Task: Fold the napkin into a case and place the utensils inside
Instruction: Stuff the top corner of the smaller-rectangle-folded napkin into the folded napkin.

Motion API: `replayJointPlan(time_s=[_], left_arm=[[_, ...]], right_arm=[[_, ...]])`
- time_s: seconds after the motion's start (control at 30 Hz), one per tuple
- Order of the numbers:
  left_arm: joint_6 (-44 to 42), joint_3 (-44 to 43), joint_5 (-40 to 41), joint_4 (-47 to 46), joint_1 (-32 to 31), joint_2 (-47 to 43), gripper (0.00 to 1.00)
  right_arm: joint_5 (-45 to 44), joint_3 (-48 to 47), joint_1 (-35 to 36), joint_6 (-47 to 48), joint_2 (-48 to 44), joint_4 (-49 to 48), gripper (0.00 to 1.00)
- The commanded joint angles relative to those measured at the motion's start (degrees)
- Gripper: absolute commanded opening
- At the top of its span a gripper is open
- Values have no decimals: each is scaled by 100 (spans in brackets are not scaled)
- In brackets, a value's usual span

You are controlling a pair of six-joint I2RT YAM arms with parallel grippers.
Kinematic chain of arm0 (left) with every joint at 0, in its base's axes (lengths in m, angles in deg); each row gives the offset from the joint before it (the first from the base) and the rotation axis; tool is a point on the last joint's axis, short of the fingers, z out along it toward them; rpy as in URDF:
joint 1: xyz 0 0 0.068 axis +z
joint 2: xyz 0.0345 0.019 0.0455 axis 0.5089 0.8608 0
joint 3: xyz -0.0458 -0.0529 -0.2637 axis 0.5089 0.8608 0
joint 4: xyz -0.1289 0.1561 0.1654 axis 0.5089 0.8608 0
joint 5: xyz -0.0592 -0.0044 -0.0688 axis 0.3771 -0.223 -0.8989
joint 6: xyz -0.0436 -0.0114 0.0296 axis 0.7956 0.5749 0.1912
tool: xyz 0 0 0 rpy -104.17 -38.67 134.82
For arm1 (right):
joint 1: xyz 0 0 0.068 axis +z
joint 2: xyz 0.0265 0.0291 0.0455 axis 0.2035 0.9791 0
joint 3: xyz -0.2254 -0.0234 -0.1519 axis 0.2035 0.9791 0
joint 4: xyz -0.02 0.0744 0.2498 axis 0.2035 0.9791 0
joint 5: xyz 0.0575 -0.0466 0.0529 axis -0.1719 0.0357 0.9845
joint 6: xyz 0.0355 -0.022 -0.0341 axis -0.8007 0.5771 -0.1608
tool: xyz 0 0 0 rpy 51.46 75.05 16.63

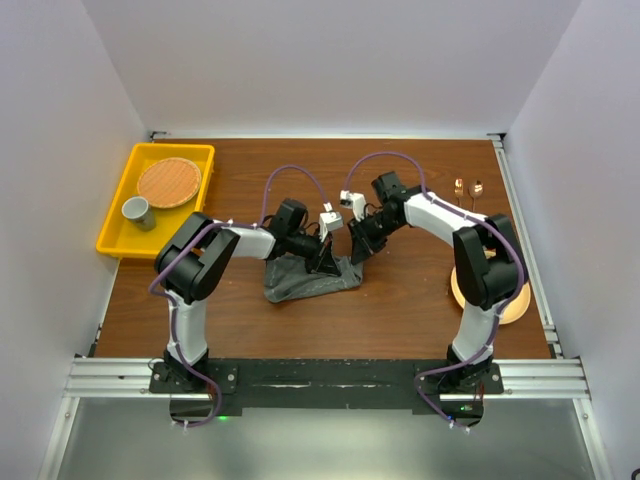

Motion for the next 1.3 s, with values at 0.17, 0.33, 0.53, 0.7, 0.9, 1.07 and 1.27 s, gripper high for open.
replayJointPlan(time_s=[0.17,0.33,0.53,0.7,0.9,1.07,1.27], left_arm=[[205,159,28,-42,76,140,0],[249,195,-7,-112,94,141,0],[284,247,-16,-138,138,158,0],[381,274,-16,-174,182,176,0],[495,309,-51,-209,278,228,0],[619,344,-69,-279,331,290,0],[645,397,-52,-297,366,307,0]], right_arm=[[-967,390,388,-215,-340,-628,18],[-1213,531,468,-356,-401,-936,22],[-1503,663,670,-338,-472,-1033,25],[-1670,777,776,-338,-533,-1121,33],[-1714,1102,864,-259,-639,-1384,39],[-1539,1559,864,-145,-885,-1866,36],[-1503,1788,872,101,-972,-2070,19]])
